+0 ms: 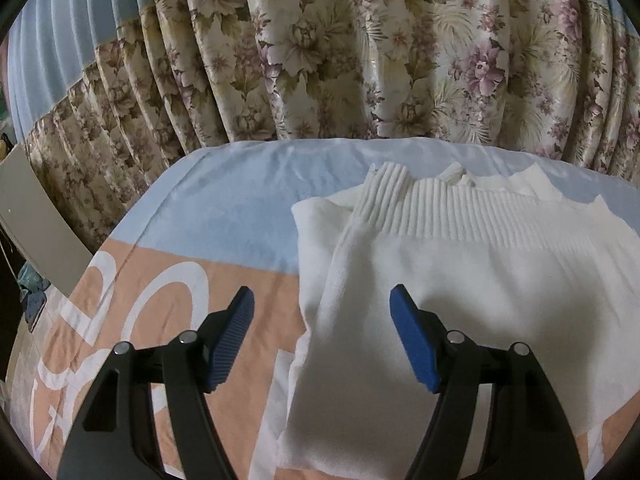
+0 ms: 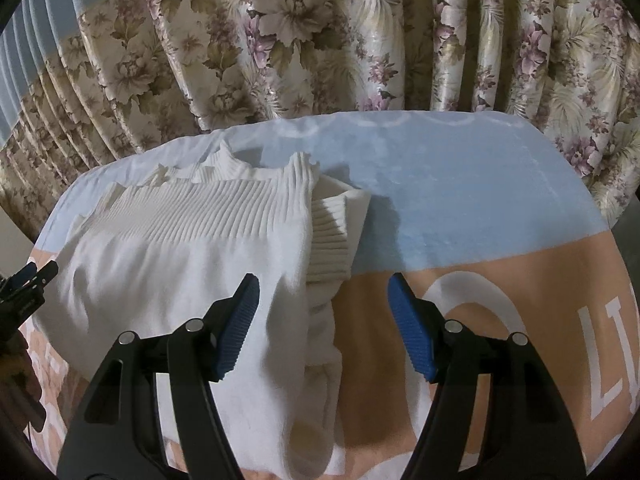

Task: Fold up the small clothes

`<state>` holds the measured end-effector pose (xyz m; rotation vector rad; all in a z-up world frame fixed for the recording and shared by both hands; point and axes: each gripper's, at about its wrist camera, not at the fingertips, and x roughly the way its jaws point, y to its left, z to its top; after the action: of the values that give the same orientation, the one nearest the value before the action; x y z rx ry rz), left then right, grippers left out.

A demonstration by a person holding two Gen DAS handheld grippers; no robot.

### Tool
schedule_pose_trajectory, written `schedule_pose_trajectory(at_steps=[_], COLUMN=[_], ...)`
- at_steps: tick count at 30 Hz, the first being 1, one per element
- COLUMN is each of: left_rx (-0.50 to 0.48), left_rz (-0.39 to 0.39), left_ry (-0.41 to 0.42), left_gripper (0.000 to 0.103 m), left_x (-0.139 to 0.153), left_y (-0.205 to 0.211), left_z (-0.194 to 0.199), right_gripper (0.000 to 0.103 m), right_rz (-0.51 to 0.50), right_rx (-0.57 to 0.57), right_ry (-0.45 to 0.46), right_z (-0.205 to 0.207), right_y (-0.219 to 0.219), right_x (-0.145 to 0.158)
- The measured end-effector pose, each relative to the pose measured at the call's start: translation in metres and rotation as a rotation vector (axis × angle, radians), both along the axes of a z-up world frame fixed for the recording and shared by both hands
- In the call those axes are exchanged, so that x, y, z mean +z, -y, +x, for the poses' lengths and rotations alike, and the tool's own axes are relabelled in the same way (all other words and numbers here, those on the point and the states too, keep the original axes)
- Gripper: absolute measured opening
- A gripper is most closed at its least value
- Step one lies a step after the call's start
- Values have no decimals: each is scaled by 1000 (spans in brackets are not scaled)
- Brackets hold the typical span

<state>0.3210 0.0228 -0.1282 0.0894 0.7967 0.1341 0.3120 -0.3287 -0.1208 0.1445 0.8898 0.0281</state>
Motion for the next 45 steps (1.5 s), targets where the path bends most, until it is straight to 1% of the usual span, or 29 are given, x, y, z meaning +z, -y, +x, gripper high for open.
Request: schedule_pose_trajectory(at_steps=[6, 14, 20, 22, 23, 25, 27, 28, 29, 30, 31, 32, 33, 36, 39, 45], left_rx=[-11, -31, -35, -31, -29, -25, -23, -23, -24, -23, -22, -22, -23, -24, -26, -23], left_rz=[-11, -32, -15, -14, -11, -12, -15, -14, -15, -16, -16, -14, -11, -12, -6, -4], left_ry=[-4, -22, -54, -60, -57, -56, -57, -57, -57, -57, -58, -58, -59, -60, -59, -56], left_gripper=[71, 71, 72, 75, 77, 77, 78, 78, 78, 78, 78, 78, 78, 78, 78, 78], left_x=[0, -7, -20, -26, -27, -28, -28, -28, -28, -28, -28, -28, -28, -28, -27, -24], left_y=[0, 3, 5, 4, 4, 3, 3, 2, 2, 2, 2, 2, 2, 3, 2, 0], left_z=[5, 12, 21, 24, 24, 25, 25, 25, 25, 25, 25, 26, 25, 25, 25, 23], right_gripper=[68, 68, 69, 72, 74, 77, 77, 76, 69, 55, 47, 38, 33, 26, 23, 20], right_rz=[-7, -25, -13, 5, 31, 65, 71, 72, 76, 89, 108, 122, 117, 76, 49, 16], right_rx=[3, 5, -15, -17, -20, -22, -11, -1, 7, 21, 38, 59, 63, 72, 69, 58], right_ry=[-11, -28, -66, -87, -100, -118, -127, -131, -131, -130, -130, -131, -130, -116, -103, -93], right_z=[5, 14, 26, 29, 31, 34, 36, 37, 38, 38, 38, 37, 37, 36, 33, 32], right_y=[-4, -10, -6, -4, -1, 2, 1, 0, -1, -1, -3, -6, -9, -18, -21, -21], right_x=[-5, -12, -25, -32, -36, -40, -40, -40, -40, -40, -39, -37, -36, -32, -30, -24])
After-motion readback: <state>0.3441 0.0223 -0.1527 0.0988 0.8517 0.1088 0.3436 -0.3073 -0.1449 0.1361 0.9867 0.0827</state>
